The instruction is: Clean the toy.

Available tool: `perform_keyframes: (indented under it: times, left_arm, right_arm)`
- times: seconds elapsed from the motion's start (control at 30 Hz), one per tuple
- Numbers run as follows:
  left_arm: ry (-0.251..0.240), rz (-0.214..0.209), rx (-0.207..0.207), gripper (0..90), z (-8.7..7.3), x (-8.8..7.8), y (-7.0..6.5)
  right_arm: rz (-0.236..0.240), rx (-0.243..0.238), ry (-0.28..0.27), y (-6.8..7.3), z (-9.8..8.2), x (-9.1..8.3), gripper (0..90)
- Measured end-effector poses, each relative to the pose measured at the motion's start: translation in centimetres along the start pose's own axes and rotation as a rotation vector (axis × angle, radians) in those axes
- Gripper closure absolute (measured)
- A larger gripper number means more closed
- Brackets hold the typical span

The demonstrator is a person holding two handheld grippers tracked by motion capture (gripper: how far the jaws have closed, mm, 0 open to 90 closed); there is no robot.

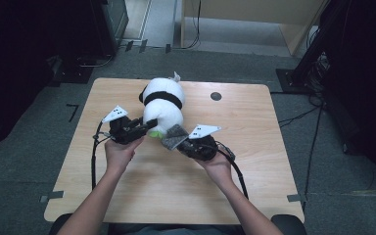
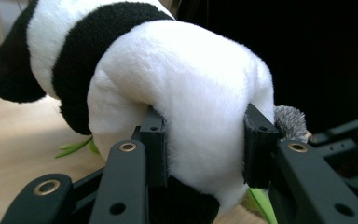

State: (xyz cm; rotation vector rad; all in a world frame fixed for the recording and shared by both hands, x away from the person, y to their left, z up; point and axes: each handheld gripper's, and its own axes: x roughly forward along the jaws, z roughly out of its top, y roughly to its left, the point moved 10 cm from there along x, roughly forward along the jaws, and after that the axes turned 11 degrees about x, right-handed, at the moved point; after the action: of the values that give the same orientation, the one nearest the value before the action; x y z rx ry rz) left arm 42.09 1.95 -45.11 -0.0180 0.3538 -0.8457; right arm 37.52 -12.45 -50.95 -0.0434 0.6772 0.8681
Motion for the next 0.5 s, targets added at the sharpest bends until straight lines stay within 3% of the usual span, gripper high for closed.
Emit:
perform_keyframes:
  times: [0.17,0.33,0.5]
  left_arm:
    - [-0.015,0.03,-0.022,60.6,0.1,-0.9,1.5]
    - [-0.015,0.069,-0.009,60.4,-0.1,-1.4,3.0]
    - [0.008,0.084,0.013,60.3,-0.6,-1.6,4.2]
  right_arm:
    - [-0.049,0.03,-0.067,-1.8,0.9,-1.6,76.9]
    - [-0.112,0.121,-0.148,-5.1,1.4,-4.0,76.4]
    - [-0.209,0.13,-0.214,-7.6,1.6,-5.7,76.3]
